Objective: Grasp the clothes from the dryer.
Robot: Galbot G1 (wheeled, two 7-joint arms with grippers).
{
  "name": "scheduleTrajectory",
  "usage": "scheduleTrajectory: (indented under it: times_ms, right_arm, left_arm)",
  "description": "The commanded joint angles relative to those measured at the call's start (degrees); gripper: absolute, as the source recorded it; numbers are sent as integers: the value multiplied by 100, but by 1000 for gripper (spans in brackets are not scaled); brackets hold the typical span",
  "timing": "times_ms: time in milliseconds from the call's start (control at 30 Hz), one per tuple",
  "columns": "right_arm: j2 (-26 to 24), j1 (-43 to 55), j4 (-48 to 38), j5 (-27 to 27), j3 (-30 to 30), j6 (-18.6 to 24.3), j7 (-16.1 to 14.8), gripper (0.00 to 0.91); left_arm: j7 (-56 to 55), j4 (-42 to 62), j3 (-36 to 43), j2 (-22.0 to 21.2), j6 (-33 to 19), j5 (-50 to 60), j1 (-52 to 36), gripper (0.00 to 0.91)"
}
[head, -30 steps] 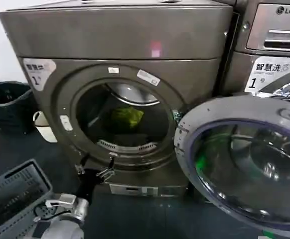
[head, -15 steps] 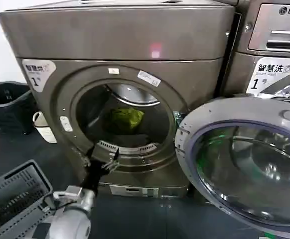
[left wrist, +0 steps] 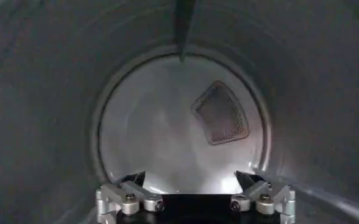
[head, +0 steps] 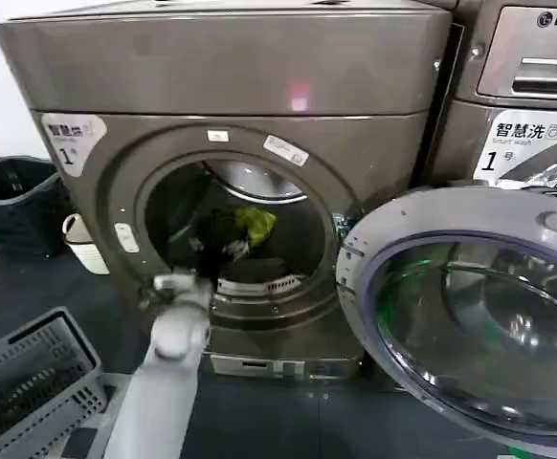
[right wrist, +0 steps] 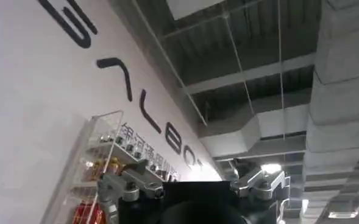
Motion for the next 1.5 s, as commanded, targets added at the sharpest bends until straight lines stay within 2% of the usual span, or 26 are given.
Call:
scheduleTrajectory:
  times_ms: [33, 233, 300, 500, 767, 800, 833, 867, 900, 933, 967, 1200, 1333, 1500]
  right_arm:
    - [13, 9, 23, -1, -30, 1, -9, 907]
    - [53, 21, 47, -3, -51, 8, -23, 907]
    - [56, 28, 88, -3, -70, 6, -22, 907]
    - [85, 46, 94, -13, -91, 15, -36, 907]
    - [149, 151, 147, -55, -221, 35, -48, 907]
    - [155, 167, 160, -59, -245, 33, -47, 907]
    - [165, 190, 185, -66, -285, 32, -44, 907]
    - [177, 202, 202, -71, -315, 32, -44, 907]
    - [187, 211, 217, -75, -340, 33, -46, 907]
    - [194, 216, 218, -81, -349, 34, -47, 907]
    - [196, 217, 212, -86, -350, 38, -45, 907]
    - [196, 214, 199, -97, -348, 47, -47, 907]
    - [197, 228, 205, -102, -367, 50, -47, 907]
    - [209, 275, 226, -116, -460, 49, -37, 907]
  left_arm:
    - [1858, 1513, 1160, 96, -750, 2430, -1051, 907]
    - [1169, 1492, 1334, 3, -136, 2655, -1068, 907]
    - [1191, 1467, 1652, -92, 47, 2828, -1053, 907]
    - [1172, 1919, 1898, -423, 164, 2873, -1128, 907]
    - [698, 1937, 1967, -396, 217, 2772, -865, 907]
    - [631, 1921, 1924, -400, 219, 2754, -857, 819]
    - [612, 1909, 1912, -407, 230, 2728, -845, 523]
    - [615, 1908, 1911, -422, 230, 2725, -834, 375]
    - [610, 1908, 1913, -434, 224, 2725, -822, 114]
    - [608, 1907, 1908, -450, 222, 2717, -814, 34]
    - [612, 1901, 1893, -466, 216, 2676, -812, 0]
    - [725, 1791, 1815, -499, 184, 2566, -980, 0]
    - [748, 1548, 1463, -484, 213, 2406, -1070, 0]
    - [47, 851, 1034, -312, 200, 1660, -732, 0]
